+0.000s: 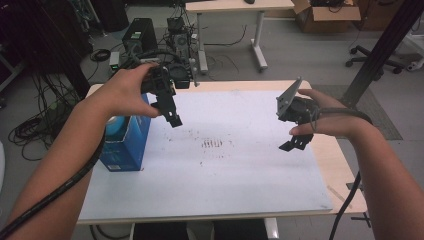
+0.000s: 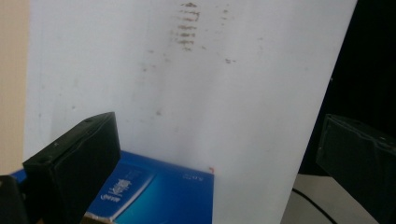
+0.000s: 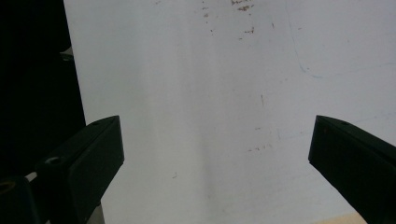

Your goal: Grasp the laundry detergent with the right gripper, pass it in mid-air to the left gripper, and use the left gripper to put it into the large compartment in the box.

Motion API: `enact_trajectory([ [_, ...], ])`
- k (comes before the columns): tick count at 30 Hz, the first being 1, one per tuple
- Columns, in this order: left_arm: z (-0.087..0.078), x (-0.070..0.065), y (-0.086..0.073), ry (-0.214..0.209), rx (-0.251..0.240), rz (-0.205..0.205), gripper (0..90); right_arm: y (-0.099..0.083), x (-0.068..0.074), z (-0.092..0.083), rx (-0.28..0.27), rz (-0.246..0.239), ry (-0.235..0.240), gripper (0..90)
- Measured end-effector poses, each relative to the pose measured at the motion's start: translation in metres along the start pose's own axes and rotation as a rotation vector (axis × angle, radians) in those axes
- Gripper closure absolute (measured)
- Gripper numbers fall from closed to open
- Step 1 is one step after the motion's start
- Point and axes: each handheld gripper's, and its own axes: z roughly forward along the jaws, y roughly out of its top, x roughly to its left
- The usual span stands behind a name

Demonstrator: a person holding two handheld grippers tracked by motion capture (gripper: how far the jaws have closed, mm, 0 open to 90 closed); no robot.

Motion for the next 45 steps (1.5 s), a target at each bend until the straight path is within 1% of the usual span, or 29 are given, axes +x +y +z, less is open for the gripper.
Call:
enact_trajectory([
  [1,0.001,-0.001,0.001,-0.007,0.005,0.012,0.2,0.001,-0.001,0.0,0.01,0.006,0.006,3.5],
  [4,0.006,-0.003,0.006,-0.022,0.026,0.041,0.2,0.002,-0.003,0.0,0.027,0.002,0.006,3.5],
  [8,0.009,-0.004,0.011,-0.037,0.049,0.065,0.2,0.003,-0.005,0.002,0.043,-0.005,0.016,3.5],
  [12,0.01,-0.001,0.014,-0.048,0.058,0.086,0.2,0.005,-0.009,0.004,0.075,-0.012,0.028,3.6],
  [14,0.012,0.001,0.016,-0.053,0.059,0.098,0.2,0.005,-0.01,0.004,0.08,-0.012,0.03,3.6],
  [17,0.016,0.002,0.018,-0.057,0.07,0.106,0.2,0.006,-0.013,0.005,0.089,-0.016,0.038,3.7],
  [20,0.02,0.003,0.019,-0.064,0.069,0.113,0.2,0.007,-0.016,0.007,0.103,-0.019,0.042,3.6],
  [23,0.026,0.003,0.02,-0.071,0.085,0.117,0.2,0.008,-0.017,0.009,0.113,-0.018,0.049,3.7],
  [25,0.031,0.003,0.021,-0.074,0.105,0.122,0.1,0.009,-0.016,0.011,0.122,-0.017,0.052,3.8],
  [27,0.035,0.001,0.022,-0.077,0.112,0.127,0.1,0.009,-0.016,0.013,0.129,-0.018,0.055,3.7],
  [34,0.037,-0.002,0.024,-0.086,0.103,0.14,0.2,0.01,-0.014,0.013,0.132,-0.017,0.054,3.7],
  [35,0.037,-0.002,0.024,-0.087,0.096,0.14,0.2,0.01,-0.014,0.014,0.13,-0.018,0.054,3.8],
  [45,0.038,0.0,0.026,-0.09,0.079,0.15,0.2,0.012,-0.014,0.016,0.133,-0.015,0.058,3.7],
])
